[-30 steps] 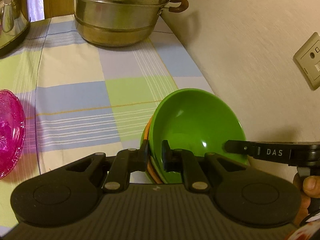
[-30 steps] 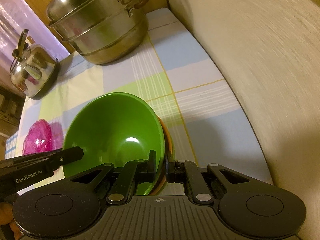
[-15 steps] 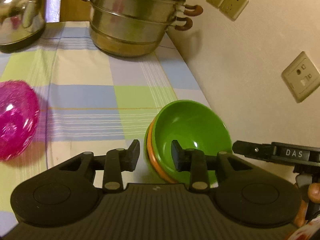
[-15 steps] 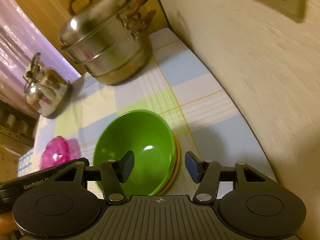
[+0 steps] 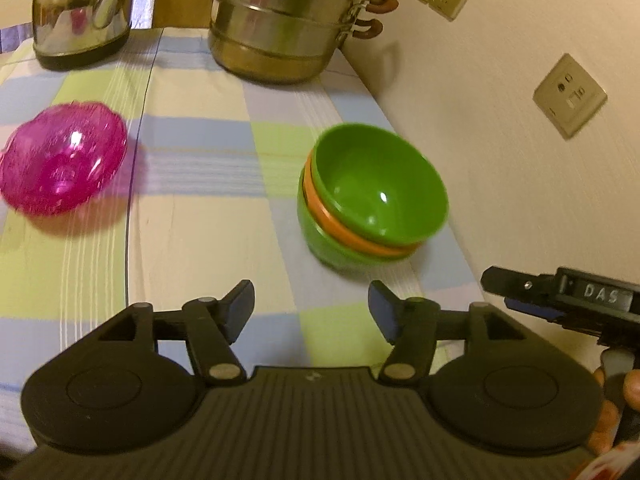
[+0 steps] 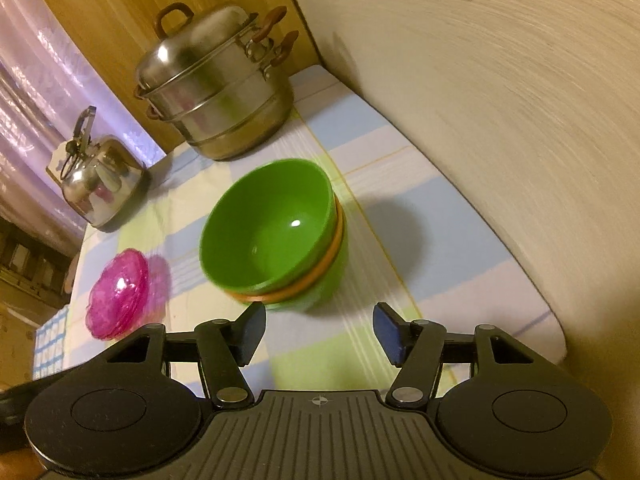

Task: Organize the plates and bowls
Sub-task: 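Move both grippers back to the rim of the stacked bowls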

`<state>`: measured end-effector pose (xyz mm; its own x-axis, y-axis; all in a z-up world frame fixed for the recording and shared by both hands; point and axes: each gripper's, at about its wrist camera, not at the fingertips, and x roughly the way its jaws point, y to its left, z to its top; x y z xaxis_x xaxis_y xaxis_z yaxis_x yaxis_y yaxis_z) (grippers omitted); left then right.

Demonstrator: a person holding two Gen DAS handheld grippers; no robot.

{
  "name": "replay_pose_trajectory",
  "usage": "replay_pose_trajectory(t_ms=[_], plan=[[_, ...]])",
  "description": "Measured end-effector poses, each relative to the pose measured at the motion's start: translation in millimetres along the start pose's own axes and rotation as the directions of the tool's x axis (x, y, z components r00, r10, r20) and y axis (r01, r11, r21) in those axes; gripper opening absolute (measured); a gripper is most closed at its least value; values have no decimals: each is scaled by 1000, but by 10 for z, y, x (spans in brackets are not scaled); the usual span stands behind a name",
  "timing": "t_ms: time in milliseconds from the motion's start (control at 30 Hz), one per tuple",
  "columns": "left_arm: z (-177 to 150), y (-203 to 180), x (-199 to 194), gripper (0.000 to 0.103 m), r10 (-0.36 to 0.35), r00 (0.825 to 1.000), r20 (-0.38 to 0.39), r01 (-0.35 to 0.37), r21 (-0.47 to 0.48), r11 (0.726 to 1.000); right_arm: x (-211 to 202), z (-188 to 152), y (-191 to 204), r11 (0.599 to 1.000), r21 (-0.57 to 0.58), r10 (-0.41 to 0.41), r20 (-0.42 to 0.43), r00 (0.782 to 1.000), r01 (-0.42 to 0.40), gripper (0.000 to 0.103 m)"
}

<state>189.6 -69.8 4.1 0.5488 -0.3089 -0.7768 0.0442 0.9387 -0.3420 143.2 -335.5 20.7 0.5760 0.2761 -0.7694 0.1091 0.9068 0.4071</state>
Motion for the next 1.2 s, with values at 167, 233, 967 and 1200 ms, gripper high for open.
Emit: replay_pose_trajectory(t_ms=[167,233,967,1200], plan=[[-201,42,-68,71,10,1000,-5,-10,-35,999,-137,-162,-35,1000,13,-27,30,999,27,61],[-247,45,-73,74,10,1000,-9,-10,-34,999,-154,-226,-57,999,18,-33,24,999,32,61],[-268,99,-48,78,-2,1000,0,2,-62,998,-83,-327,-213,997,71,-28,-12,1000,29,61],[-43,114,-1,79,-21,999,35,23,-84,996,-55,-140,-241,994,112,0,3,1000,0,61]])
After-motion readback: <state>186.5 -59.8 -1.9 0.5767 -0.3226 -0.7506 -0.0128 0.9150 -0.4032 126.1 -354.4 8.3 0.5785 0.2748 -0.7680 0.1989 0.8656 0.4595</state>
